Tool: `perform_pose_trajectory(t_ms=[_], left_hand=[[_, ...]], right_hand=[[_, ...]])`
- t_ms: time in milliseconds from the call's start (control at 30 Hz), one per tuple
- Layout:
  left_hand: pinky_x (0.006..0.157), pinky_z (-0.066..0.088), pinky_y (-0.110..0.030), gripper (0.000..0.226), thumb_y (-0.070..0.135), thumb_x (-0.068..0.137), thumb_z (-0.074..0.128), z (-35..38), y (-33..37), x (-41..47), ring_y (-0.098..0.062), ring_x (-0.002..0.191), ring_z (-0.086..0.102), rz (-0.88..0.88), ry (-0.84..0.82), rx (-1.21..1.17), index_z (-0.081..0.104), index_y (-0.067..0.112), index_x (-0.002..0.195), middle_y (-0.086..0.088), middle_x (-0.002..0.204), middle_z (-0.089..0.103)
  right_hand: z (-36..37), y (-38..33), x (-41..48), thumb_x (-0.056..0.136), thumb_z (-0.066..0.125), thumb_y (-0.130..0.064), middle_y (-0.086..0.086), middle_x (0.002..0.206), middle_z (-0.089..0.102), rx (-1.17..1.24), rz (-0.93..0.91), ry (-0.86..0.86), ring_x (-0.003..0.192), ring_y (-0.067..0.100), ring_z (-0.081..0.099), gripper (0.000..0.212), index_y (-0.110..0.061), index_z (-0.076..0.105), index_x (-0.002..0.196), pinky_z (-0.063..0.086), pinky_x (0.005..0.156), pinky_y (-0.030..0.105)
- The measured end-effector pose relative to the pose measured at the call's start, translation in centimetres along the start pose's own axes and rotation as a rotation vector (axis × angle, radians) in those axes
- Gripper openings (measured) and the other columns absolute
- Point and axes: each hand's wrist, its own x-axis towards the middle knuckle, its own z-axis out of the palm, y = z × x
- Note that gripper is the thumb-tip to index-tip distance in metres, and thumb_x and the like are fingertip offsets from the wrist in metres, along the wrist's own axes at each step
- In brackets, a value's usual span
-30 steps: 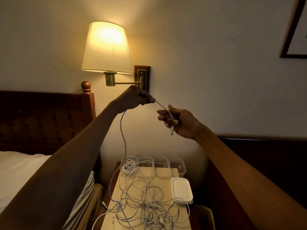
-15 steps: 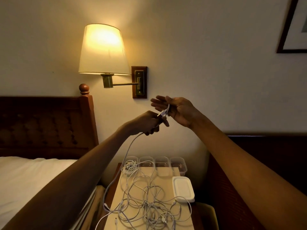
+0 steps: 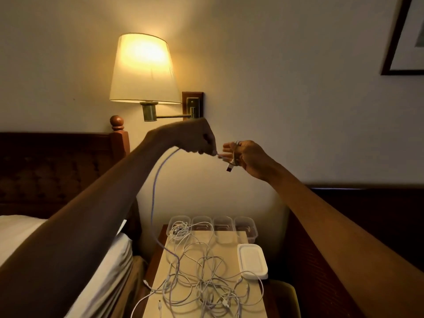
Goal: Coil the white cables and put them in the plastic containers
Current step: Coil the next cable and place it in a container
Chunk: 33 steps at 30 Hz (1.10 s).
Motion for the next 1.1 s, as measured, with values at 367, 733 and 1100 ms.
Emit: perform_pose_trajectory(t_ms=[367,733,1100], left_hand=[[0.07,0.047,-0.008,0.016,0.018,0.088,0.07,-0.3,-3.7,1.4,0.005,0.079,0.065,0.208,0.376,-0.108,0.074,0.012,0.102,0.01,0.087,0.069],[0.045,0.04,-0.023,0.021,0.011,0.102,0.045,6.7,-3.1,0.4,-0.014,0.054,0.047,-0.055,0.272,-0.573,0.065,0.016,0.097,-0.006,0.073,0.052],[0.045,0.041,-0.021,0.026,0.018,0.104,0.044,8.8,0.0,-0.8,-0.008,0.05,0.044,-0.034,-0.099,-0.549,0.067,0.019,0.117,-0.003,0.071,0.053]], right_hand=[[1.1,-2.4,-2.4,0.104,0.028,-0.037,0.016,0.082,0.066,0.493,0.172,-0.387,0.051,0.011,0.054,0.059,0.001,0.07,0.087,0.05,0.054,0.017],[0.7,-2.7,-1.7,0.106,0.033,-0.024,0.008,0.082,0.068,0.578,0.002,-0.149,0.059,0.008,0.059,0.036,-0.002,0.062,0.107,0.052,0.061,0.018],[0.4,-3.1,1.0,0.108,0.026,-0.026,0.024,0.13,0.057,0.216,-0.115,0.154,0.117,0.031,0.061,0.045,0.006,0.054,0.121,0.047,0.101,0.036]])
